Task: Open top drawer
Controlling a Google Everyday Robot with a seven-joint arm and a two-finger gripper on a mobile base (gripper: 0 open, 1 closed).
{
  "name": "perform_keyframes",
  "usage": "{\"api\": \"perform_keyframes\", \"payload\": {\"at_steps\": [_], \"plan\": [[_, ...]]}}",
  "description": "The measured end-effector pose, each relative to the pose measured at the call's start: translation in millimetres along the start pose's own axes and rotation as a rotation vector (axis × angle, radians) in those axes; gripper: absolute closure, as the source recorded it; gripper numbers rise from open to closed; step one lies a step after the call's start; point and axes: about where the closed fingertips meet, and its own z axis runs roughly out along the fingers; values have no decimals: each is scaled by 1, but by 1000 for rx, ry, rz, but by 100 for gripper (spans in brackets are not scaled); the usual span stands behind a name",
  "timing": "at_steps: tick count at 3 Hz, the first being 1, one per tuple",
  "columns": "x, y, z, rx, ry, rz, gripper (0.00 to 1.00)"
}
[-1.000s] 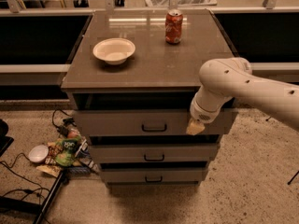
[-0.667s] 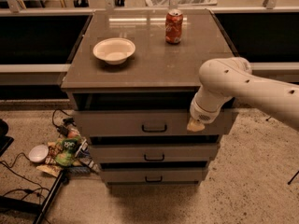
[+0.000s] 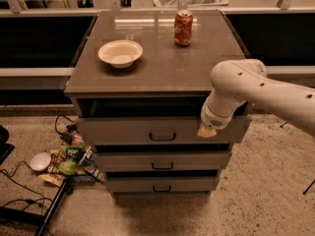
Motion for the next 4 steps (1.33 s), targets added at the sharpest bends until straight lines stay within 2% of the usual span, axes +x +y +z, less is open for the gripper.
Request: {"api": "perform_keyframes", "payload": {"at_steps": [4], "plan": [[-1, 0, -4, 0, 0, 0, 100]]}}
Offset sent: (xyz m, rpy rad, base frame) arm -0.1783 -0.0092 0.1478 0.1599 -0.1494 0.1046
